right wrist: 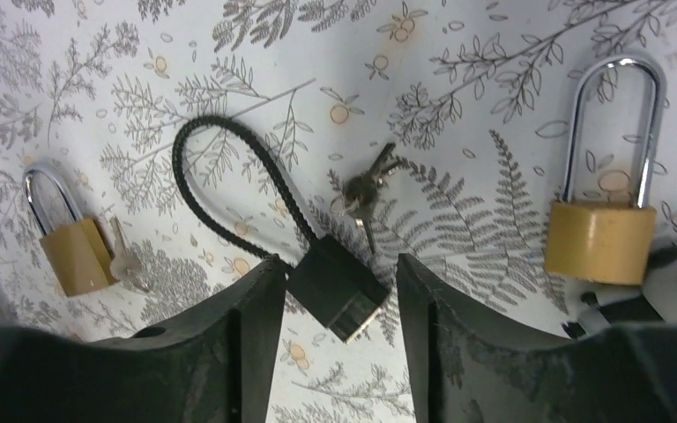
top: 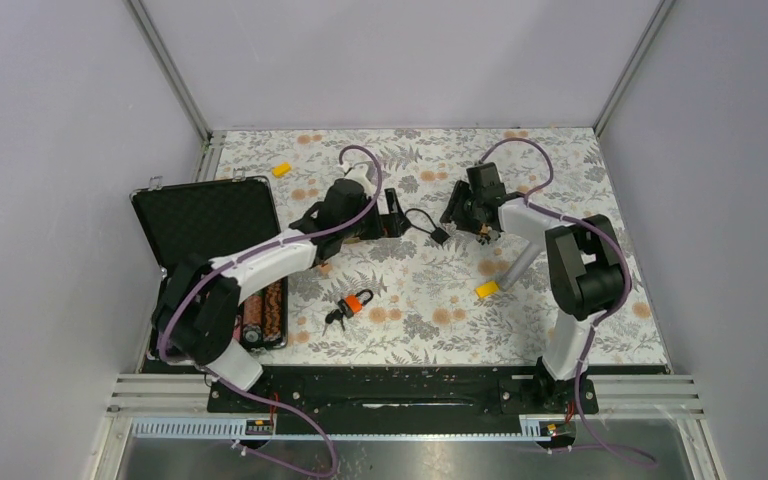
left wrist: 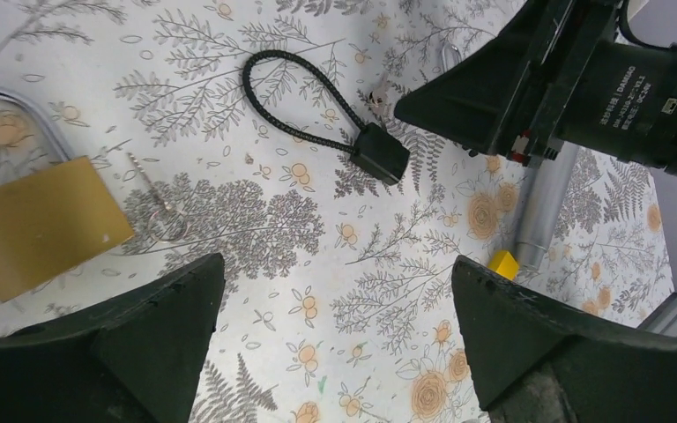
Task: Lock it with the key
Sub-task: Place the key at the center of the board, then pick up the lock from the center of the board.
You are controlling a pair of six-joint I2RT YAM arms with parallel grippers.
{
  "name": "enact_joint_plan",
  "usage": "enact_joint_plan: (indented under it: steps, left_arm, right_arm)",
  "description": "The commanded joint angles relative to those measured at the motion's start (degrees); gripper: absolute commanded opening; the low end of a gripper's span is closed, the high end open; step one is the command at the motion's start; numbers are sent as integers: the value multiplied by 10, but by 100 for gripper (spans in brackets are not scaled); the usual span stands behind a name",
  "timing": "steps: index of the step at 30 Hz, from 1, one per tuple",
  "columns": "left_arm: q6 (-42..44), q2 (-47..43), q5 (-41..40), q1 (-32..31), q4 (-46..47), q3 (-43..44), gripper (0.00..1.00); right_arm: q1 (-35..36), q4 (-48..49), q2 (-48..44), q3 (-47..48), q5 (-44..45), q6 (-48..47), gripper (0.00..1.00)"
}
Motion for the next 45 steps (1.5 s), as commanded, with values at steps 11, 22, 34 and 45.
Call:
enact_joint_plan:
  steps: [11,22,34,45]
  left_arm:
    - [2,-297,-197,0,-117,-109,99]
    - [8,-525,-279,0,-253,-126,99]
    - [17,-677,-294,-1,-343,-146,99]
    - [40,-717,-303,-1,-370,-145,99]
  right_arm:
    - [180,-65,-139,-40,106,-36,63]
    - [388,-178,-22,82,214,190,72]
    - [456,-415,156,305,235,407,95]
    - [458,-476,189,322,230,524,87]
